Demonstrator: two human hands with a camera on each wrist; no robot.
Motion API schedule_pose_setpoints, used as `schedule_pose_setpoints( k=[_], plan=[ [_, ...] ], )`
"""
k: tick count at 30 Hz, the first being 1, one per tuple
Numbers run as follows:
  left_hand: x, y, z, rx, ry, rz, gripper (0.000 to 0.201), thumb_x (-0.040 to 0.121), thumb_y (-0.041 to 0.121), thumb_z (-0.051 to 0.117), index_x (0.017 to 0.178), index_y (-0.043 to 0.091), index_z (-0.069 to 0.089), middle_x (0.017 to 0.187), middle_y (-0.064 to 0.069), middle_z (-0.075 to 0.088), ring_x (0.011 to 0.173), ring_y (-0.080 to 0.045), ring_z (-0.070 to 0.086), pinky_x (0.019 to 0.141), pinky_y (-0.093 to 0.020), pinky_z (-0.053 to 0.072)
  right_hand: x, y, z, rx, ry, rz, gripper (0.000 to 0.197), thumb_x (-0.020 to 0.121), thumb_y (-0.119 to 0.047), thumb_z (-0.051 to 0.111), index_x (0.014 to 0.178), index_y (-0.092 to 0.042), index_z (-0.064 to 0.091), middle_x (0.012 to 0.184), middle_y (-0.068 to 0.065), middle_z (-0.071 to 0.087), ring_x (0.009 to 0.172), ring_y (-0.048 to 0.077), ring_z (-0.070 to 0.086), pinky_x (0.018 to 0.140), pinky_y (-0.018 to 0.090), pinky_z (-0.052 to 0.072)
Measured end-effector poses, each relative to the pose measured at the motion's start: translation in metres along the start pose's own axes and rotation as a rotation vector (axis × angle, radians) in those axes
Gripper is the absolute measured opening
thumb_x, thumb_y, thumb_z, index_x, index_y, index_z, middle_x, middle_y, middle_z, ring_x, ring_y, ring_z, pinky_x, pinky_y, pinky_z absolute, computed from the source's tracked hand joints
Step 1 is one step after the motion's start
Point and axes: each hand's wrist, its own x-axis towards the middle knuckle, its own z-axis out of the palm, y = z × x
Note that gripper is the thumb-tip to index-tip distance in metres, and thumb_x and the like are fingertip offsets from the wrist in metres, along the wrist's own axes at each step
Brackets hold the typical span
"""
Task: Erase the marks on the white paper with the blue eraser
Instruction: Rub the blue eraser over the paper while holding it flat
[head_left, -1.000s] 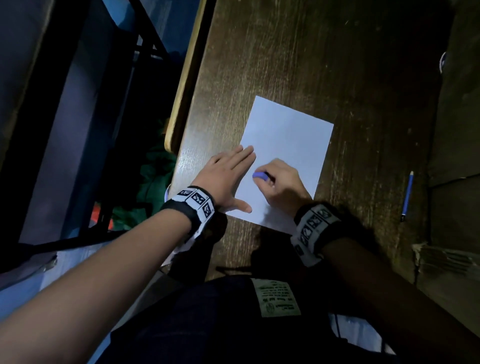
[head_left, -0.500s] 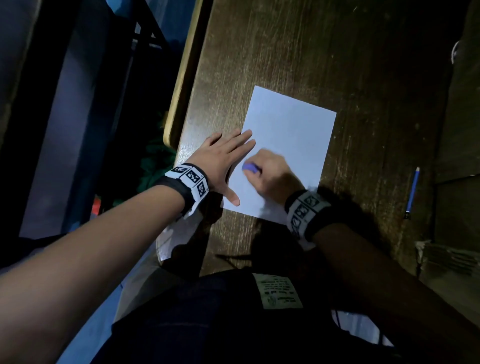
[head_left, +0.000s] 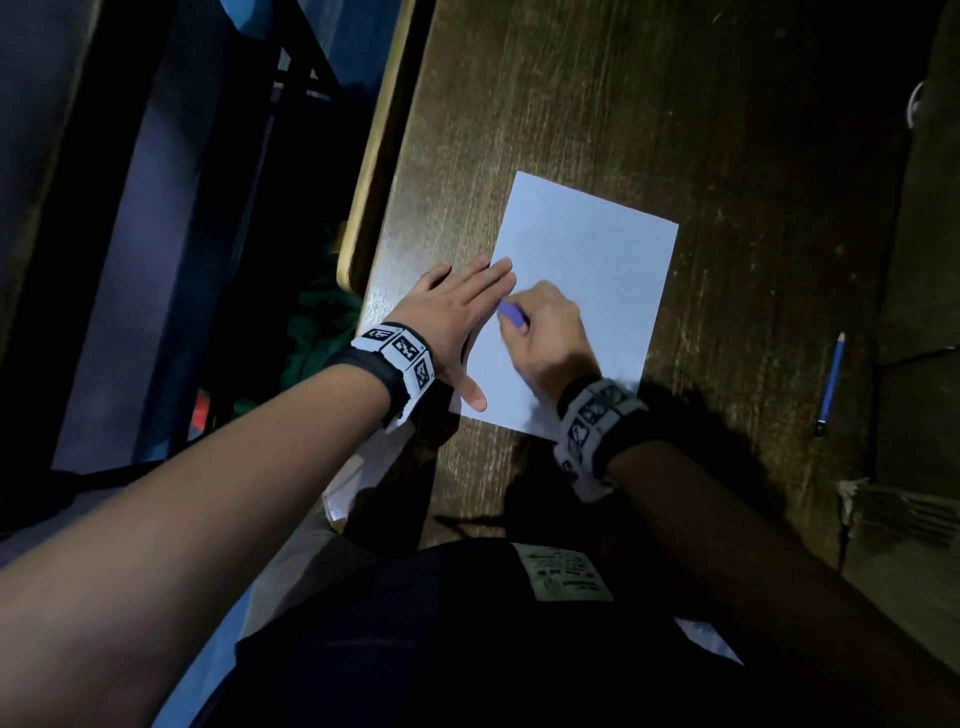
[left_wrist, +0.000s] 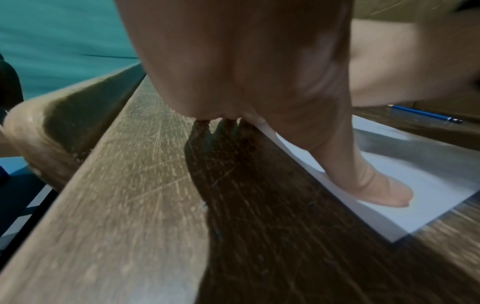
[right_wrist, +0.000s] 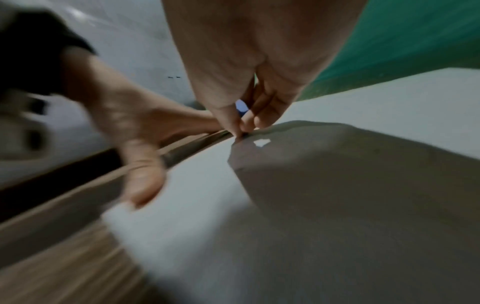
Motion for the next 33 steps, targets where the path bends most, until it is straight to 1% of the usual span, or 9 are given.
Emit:
schedule_pose_setpoints(
  k=[5,9,11,14,16,21,25,27,33],
  plan=[
    [0.0,0.002,-0.002,0.029,-0.011,-0.018,0.16,0.044,0.089,0.076,0.163,0.02,-0.006,0.17,0.005,-0.013,0.156,-0.014,-0.014,0.125,-0.046,-0.002,-0.027,-0.006,0.0,0.014,-0.272,-0.184,0.012,0.085,-0.011,0.059,0.076,-0.009,0.066,0.074,0.008,0.054,0.066,0.027,0.053,0.066,0.037,0.048],
    [-0.001,0.004,-0.004,0.009,-0.035,-0.023,0.161,0.044,0.086,0.078,0.163,0.021,-0.008,0.17,0.006,-0.016,0.155,-0.013,-0.017,0.126,-0.046,-0.004,0.021,0.009,-0.009,-0.059,-0.005,0.075,0.015,0.093,-0.02,0.055,0.093,-0.013,0.068,0.089,0.005,0.056,0.082,0.021,0.056,0.08,0.036,0.049],
    [-0.001,0.004,-0.004,0.007,-0.028,-0.023,0.161,0.043,0.086,0.078,0.163,0.02,-0.007,0.17,0.006,-0.015,0.155,-0.013,-0.017,0.126,-0.046,-0.003,0.011,0.006,-0.002,-0.011,0.004,0.046,0.01,0.091,-0.016,0.057,0.084,-0.013,0.063,0.085,0.004,0.053,0.077,0.02,0.052,0.076,0.037,0.049],
    [-0.001,0.004,-0.004,0.029,-0.021,-0.031,0.16,0.044,0.087,0.077,0.163,0.019,-0.007,0.17,0.006,-0.015,0.155,-0.014,-0.017,0.126,-0.046,-0.003,-0.032,-0.007,0.005,0.025,-0.227,-0.189,0.01,0.086,-0.007,0.059,0.077,-0.01,0.061,0.077,0.007,0.05,0.066,0.023,0.048,0.066,0.034,0.046],
    [-0.001,0.004,-0.005,0.031,-0.023,-0.029,0.16,0.045,0.086,0.078,0.163,0.019,-0.007,0.17,0.005,-0.015,0.155,-0.014,-0.017,0.126,-0.046,-0.003,-0.023,-0.004,-0.004,-0.001,-0.315,-0.186,0.011,0.087,-0.011,0.059,0.076,-0.013,0.061,0.077,0.006,0.052,0.068,0.024,0.051,0.067,0.037,0.048],
    [0.0,0.004,-0.002,0.01,-0.024,-0.023,0.161,0.043,0.087,0.077,0.163,0.02,-0.006,0.17,0.006,-0.014,0.155,-0.013,-0.015,0.125,-0.045,-0.004,0.015,0.01,-0.001,-0.045,0.026,0.073,0.016,0.093,-0.02,0.056,0.091,-0.009,0.067,0.087,0.008,0.055,0.079,0.024,0.056,0.074,0.036,0.048],
    [0.0,0.004,-0.003,0.049,-0.013,-0.033,0.16,0.044,0.087,0.076,0.163,0.02,-0.006,0.17,0.005,-0.013,0.156,-0.015,-0.014,0.125,-0.045,-0.002,-0.041,-0.011,0.013,0.054,-0.168,-0.182,0.014,0.085,-0.01,0.057,0.075,-0.004,0.064,0.074,0.012,0.053,0.064,0.029,0.053,0.063,0.035,0.043],
    [0.0,0.003,-0.003,0.04,-0.013,-0.03,0.16,0.044,0.087,0.077,0.163,0.02,-0.006,0.17,0.005,-0.013,0.156,-0.014,-0.014,0.125,-0.045,-0.003,-0.027,-0.008,0.002,0.028,-0.274,-0.187,0.011,0.087,-0.009,0.061,0.077,-0.007,0.065,0.075,0.007,0.054,0.067,0.027,0.054,0.064,0.034,0.043],
    [0.0,0.003,-0.002,0.013,-0.018,-0.024,0.162,0.042,0.087,0.078,0.163,0.02,-0.005,0.17,0.006,-0.013,0.156,-0.014,-0.014,0.125,-0.044,-0.004,0.001,0.001,0.007,0.006,0.031,0.026,0.009,0.09,-0.01,0.059,0.086,-0.006,0.066,0.081,0.007,0.052,0.073,0.024,0.053,0.068,0.024,0.038]
  ],
)
